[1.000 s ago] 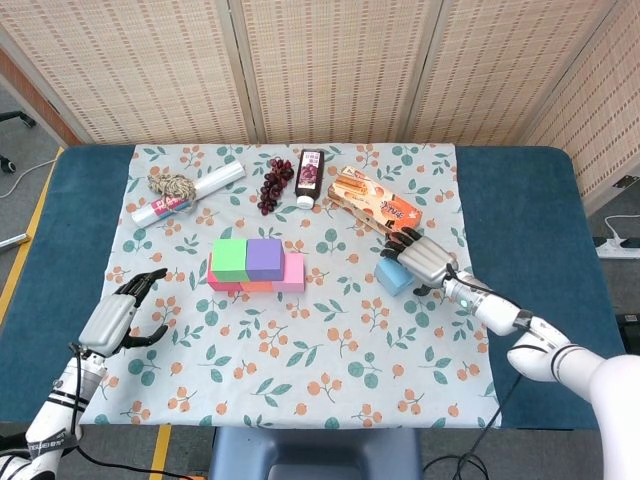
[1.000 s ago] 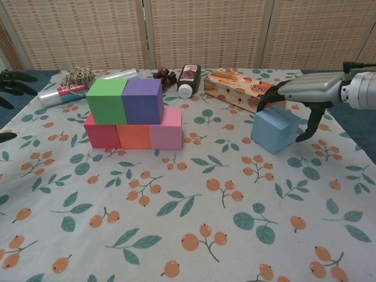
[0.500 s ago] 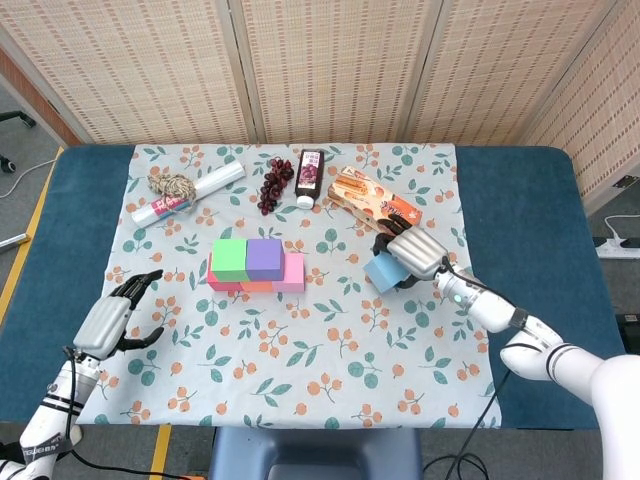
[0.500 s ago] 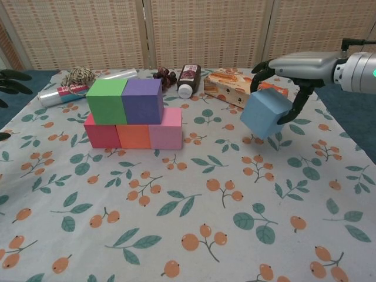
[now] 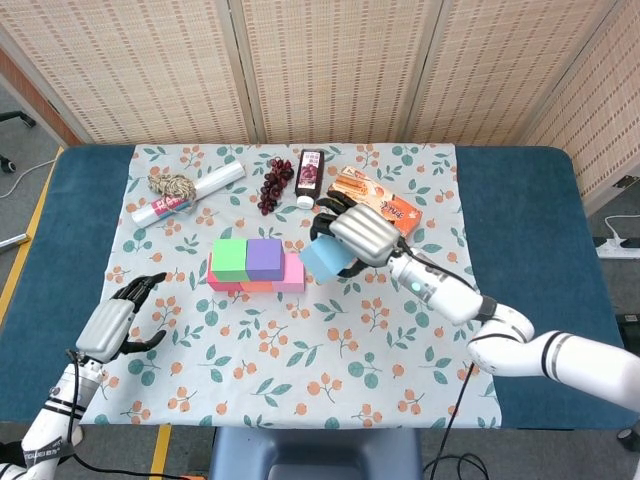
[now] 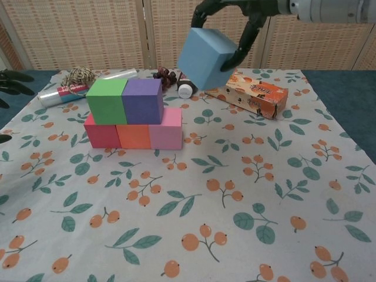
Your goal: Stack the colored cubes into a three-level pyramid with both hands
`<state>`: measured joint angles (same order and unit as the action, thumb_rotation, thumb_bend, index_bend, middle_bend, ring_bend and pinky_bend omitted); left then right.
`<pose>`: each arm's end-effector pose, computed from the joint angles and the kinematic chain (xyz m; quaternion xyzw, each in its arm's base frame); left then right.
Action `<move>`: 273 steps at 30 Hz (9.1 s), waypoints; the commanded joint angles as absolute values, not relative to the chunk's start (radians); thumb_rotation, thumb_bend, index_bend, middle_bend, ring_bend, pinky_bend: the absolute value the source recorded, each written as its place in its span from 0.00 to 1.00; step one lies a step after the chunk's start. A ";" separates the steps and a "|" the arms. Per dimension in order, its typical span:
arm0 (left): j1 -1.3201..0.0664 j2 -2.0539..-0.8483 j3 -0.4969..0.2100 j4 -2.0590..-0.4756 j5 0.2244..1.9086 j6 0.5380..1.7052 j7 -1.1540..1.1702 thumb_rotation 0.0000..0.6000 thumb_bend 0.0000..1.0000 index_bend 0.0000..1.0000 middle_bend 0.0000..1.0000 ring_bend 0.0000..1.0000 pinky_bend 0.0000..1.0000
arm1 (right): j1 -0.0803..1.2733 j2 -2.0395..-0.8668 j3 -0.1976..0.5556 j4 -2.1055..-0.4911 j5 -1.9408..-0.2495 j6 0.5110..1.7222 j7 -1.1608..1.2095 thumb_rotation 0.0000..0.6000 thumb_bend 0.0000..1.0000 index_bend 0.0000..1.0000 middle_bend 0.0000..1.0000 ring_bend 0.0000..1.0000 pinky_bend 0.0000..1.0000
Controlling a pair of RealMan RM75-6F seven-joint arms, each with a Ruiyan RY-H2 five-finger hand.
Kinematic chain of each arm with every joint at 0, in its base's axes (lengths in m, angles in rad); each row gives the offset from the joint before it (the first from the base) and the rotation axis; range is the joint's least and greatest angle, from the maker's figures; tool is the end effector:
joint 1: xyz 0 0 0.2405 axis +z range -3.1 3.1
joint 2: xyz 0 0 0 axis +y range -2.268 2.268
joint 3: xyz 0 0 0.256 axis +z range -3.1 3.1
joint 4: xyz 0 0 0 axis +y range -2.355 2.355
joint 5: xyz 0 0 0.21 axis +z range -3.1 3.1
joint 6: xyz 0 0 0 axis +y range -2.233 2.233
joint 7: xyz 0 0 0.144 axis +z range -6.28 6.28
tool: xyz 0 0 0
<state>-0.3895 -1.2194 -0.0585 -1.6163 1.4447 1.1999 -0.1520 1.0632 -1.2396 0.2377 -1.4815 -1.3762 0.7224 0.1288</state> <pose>-0.2514 0.2635 0.0914 -0.6464 -0.4600 -0.4355 0.4253 -0.0399 -0.4111 0.0701 0.8120 -0.2739 0.4224 0.2954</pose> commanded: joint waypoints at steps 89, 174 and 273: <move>-0.372 -1.241 -0.064 -1.530 1.457 1.208 -0.304 1.00 0.30 0.05 0.13 0.10 0.21 | 1.385 -1.610 0.340 -1.025 -1.210 0.495 0.193 1.00 0.22 0.41 0.34 0.10 0.00; -0.365 -1.260 -0.061 -1.489 1.464 1.215 -0.357 1.00 0.31 0.04 0.13 0.09 0.21 | 1.492 -1.581 0.297 -1.100 -0.887 0.496 -0.181 1.00 0.00 0.47 0.31 0.02 0.00; -0.419 -1.308 -0.086 -1.379 1.464 1.171 -0.364 1.00 0.30 0.06 0.13 0.08 0.20 | 1.423 -1.310 0.253 -1.583 -0.335 0.746 -0.498 1.00 0.00 0.00 0.07 0.00 0.00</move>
<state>-0.4102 -1.3005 -0.0790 -1.3886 1.4688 1.1772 -0.3815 1.5061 -1.3864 0.2640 -1.5054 -0.2554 0.7423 -0.5713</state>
